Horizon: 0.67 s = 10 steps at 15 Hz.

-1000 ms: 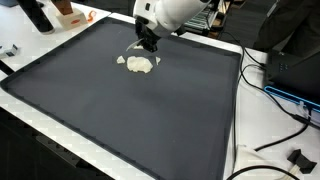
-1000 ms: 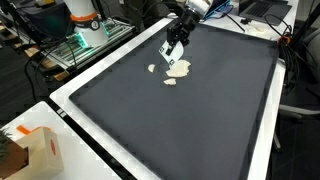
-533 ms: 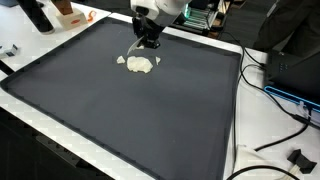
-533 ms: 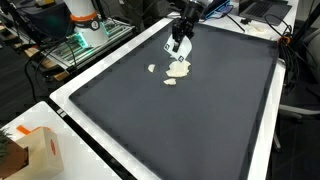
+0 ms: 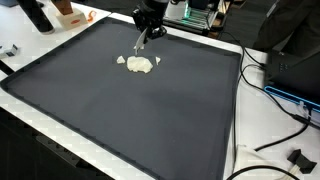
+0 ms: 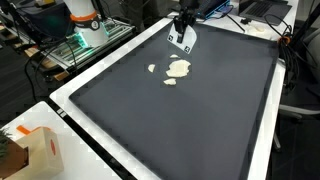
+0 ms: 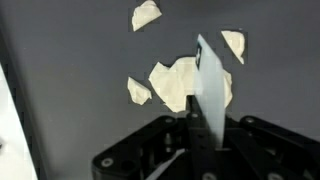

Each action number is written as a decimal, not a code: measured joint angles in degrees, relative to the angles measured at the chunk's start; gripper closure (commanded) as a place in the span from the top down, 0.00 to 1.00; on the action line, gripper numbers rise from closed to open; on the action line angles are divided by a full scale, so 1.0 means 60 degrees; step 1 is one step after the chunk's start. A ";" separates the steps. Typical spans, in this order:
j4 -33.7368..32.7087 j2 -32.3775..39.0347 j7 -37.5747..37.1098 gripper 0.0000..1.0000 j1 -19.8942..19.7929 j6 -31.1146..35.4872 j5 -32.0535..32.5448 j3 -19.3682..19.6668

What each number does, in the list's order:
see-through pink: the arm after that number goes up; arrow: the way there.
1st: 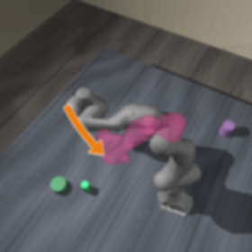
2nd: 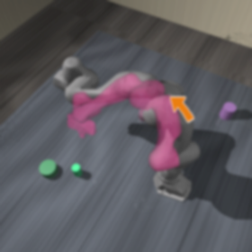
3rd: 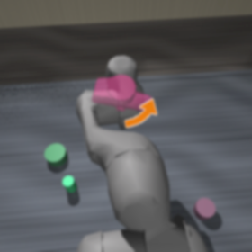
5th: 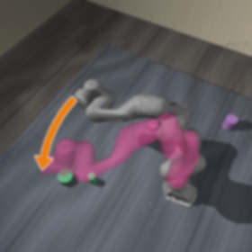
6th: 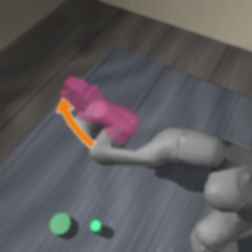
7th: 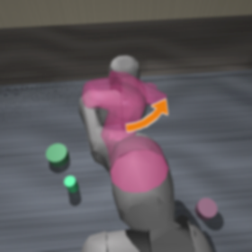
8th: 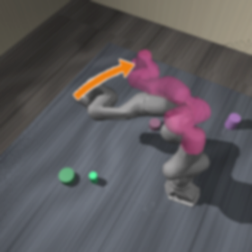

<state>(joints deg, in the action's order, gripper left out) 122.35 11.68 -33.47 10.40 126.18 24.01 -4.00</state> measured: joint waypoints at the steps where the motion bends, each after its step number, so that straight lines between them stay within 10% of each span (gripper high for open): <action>1: 0.0109 -0.0148 0.0425 0.01 -0.0052 0.0159 -0.0363 -0.0001; 10: 0.0796 -0.1194 0.3356 0.04 -0.0387 0.0632 -0.2853 -0.0009</action>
<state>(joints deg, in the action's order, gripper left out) 127.13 4.52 -13.33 8.08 129.97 6.90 -4.05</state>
